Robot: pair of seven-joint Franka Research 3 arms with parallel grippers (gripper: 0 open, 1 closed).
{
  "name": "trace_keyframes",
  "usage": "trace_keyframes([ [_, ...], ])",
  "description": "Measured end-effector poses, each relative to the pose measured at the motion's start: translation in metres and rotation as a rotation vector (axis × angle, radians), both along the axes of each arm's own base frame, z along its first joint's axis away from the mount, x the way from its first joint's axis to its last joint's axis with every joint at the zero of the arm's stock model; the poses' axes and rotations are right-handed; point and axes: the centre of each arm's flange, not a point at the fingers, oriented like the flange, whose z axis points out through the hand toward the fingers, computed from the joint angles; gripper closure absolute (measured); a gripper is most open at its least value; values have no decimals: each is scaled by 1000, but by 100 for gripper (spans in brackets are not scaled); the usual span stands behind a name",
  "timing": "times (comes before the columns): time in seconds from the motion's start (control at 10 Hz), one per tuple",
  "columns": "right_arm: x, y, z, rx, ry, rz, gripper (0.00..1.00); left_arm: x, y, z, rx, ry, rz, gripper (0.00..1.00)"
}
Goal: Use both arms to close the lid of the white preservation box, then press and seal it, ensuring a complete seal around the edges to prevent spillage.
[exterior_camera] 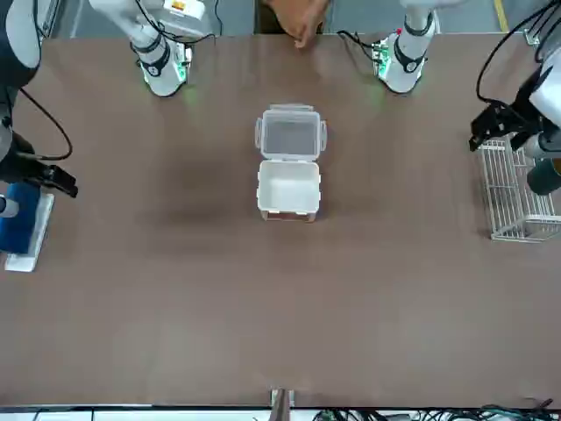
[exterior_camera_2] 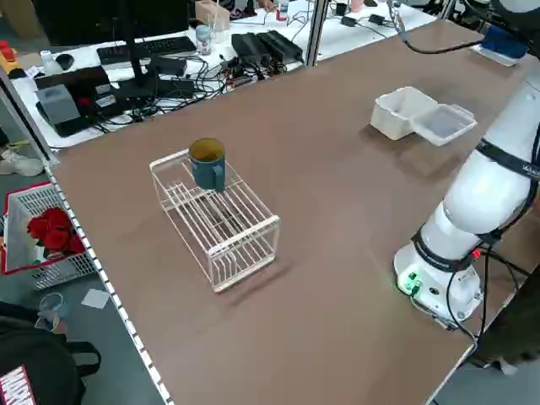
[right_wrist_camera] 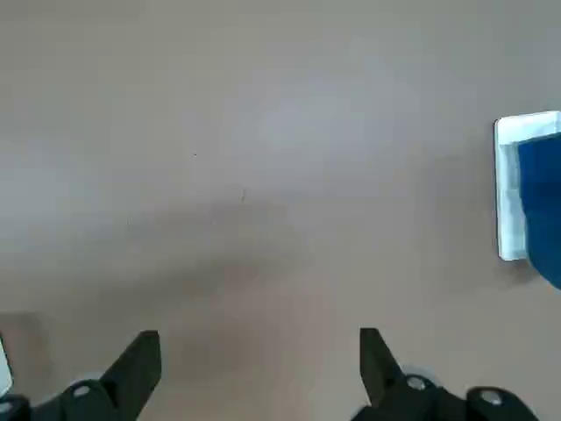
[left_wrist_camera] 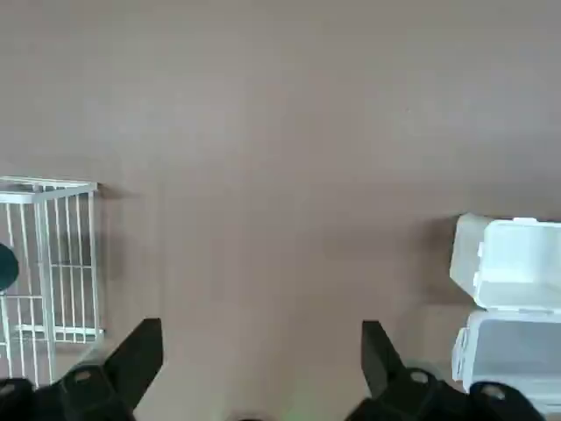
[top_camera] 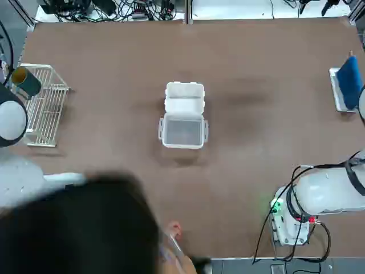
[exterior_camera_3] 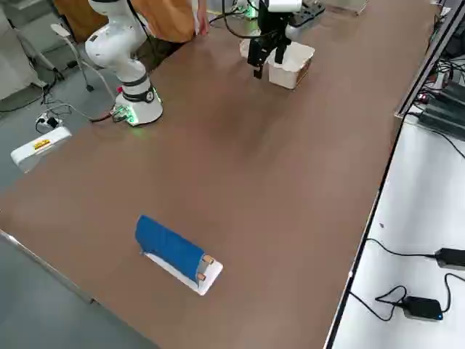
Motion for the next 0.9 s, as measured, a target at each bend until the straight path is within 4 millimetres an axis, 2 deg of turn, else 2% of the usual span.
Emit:
trace_keyframes([
  [0.2, -1, 2, 2, 7, -4, 2, 0, -2, -6, 2, 0, -3, -8, 0],
  [0.4, -1, 10, 2, 16, -7, -43, 0, -1, 3, 1, 1, 1, 5, 0],
  [0.5, -1, 30, 4, 20, -12, -114, 0, 0, 7, -1, 1, 6, 12, 0],
  [0.7, -8, 101, 4, 25, -15, -273, 0, 6, 13, -12, 0, 25, 21, 0],
  [0.9, -22, 160, -5, 17, 4, -401, 0, 15, 14, -28, -2, 56, 29, 2],
])
